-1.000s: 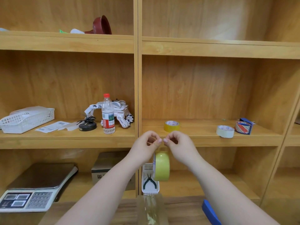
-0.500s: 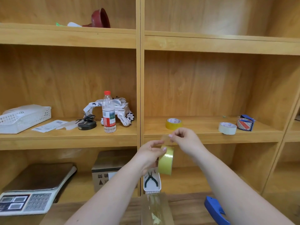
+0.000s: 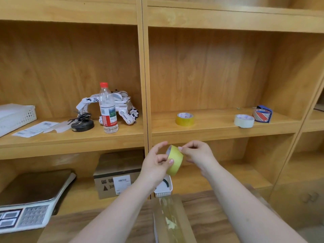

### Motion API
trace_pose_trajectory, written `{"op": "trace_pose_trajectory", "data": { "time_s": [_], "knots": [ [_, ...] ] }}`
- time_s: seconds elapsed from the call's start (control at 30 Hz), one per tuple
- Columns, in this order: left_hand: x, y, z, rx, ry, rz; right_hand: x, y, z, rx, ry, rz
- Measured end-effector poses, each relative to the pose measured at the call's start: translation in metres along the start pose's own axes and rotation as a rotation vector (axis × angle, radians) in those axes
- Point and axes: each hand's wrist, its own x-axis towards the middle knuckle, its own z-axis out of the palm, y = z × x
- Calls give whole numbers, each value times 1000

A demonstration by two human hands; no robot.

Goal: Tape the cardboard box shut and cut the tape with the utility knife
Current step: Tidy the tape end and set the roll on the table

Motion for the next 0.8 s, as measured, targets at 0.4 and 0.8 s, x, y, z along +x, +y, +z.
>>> {"op": "trace_pose_trajectory", "data": {
  "time_s": [0.4, 0.8],
  "knots": [
    [40, -55, 72, 379, -122, 40, 40, 71, -73, 27, -8, 66],
    [78, -116, 207, 803, -342, 190, 79, 180, -204, -287, -354, 28]
  ]
}}
